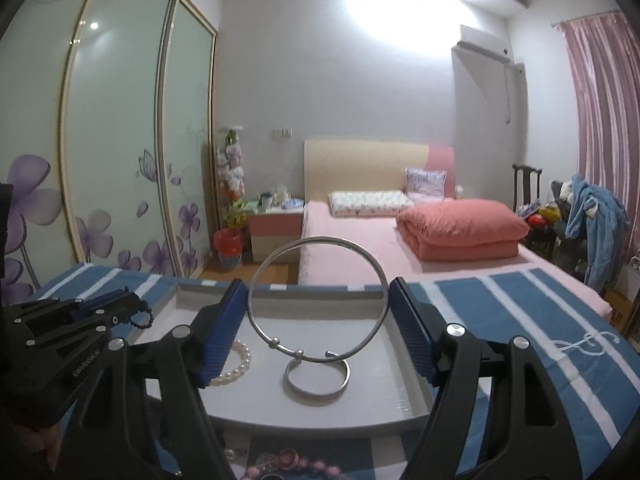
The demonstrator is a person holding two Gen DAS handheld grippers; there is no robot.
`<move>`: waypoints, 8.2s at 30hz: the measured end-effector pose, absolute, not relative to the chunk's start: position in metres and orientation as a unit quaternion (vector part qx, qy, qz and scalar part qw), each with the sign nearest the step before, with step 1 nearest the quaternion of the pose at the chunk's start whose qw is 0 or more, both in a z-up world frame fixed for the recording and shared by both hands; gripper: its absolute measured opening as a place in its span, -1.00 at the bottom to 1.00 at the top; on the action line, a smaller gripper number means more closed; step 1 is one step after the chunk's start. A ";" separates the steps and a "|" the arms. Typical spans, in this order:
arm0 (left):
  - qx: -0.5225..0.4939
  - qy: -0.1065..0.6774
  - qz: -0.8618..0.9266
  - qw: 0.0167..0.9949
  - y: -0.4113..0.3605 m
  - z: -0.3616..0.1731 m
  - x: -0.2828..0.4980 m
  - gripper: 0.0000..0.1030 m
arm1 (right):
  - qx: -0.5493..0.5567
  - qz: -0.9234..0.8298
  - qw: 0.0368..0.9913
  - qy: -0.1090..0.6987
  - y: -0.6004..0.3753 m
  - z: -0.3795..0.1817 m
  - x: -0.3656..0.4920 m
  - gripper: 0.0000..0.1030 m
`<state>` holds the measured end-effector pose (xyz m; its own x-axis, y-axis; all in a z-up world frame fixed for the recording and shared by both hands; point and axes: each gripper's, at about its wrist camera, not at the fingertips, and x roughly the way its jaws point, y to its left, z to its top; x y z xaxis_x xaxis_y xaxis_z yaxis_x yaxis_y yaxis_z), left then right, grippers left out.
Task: Organize jewelry
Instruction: 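Carry the bangle and black bracelet into the tray and open both tools, then move the right tool to the pink bead bracelet while the left tool reaches the pink pearl bracelet, then grasp the pink bead bracelet with the right tool while the left tool grasps the pink pearl bracelet, then carry both pink bracelets over the grey tray with both tools, then lower and release both pink bracelets inside the tray with both tools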
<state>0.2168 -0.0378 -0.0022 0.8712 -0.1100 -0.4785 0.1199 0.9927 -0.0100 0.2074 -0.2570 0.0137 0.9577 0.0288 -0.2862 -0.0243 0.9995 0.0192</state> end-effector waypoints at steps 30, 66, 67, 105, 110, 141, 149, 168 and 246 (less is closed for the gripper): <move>-0.045 0.308 -0.073 0.947 -0.012 -0.020 0.258 -0.40 | 0.044 0.039 0.955 0.291 -0.270 -0.034 0.278 0.45; 0.004 0.395 -0.148 0.907 -0.034 -0.054 0.139 -0.15 | -0.014 0.043 0.904 0.426 -0.283 -0.085 0.193 -0.63; 0.009 0.397 -0.152 0.905 -0.038 -0.056 0.139 -0.15 | -0.010 0.038 0.904 0.426 -0.286 -0.085 0.192 -0.63; 0.080 0.423 -0.104 0.897 -0.028 -0.078 0.144 -0.68 | -0.002 0.027 0.904 0.426 -0.300 -0.086 0.192 -0.62; 0.086 0.421 -0.103 0.897 -0.029 -0.079 0.144 -0.82 | -0.011 0.024 0.905 0.426 -0.297 -0.086 0.192 -0.63; -0.029 0.359 -0.143 0.922 -0.010 -0.044 0.136 -0.87 | 0.070 0.145 0.937 0.311 -0.260 -0.029 0.153 -0.64; -0.045 0.357 -0.142 0.922 -0.007 -0.043 0.134 -0.87 | 0.096 0.156 0.934 0.306 -0.260 -0.029 0.145 -0.64; -0.034 0.292 -0.109 0.950 -0.006 -0.020 0.115 -0.87 | 0.078 0.091 0.966 0.231 -0.263 -0.006 0.112 -0.64; -0.016 0.250 -0.044 0.967 -0.021 -0.006 0.233 -0.86 | 0.102 0.023 0.967 0.231 -0.289 -0.013 0.259 -0.37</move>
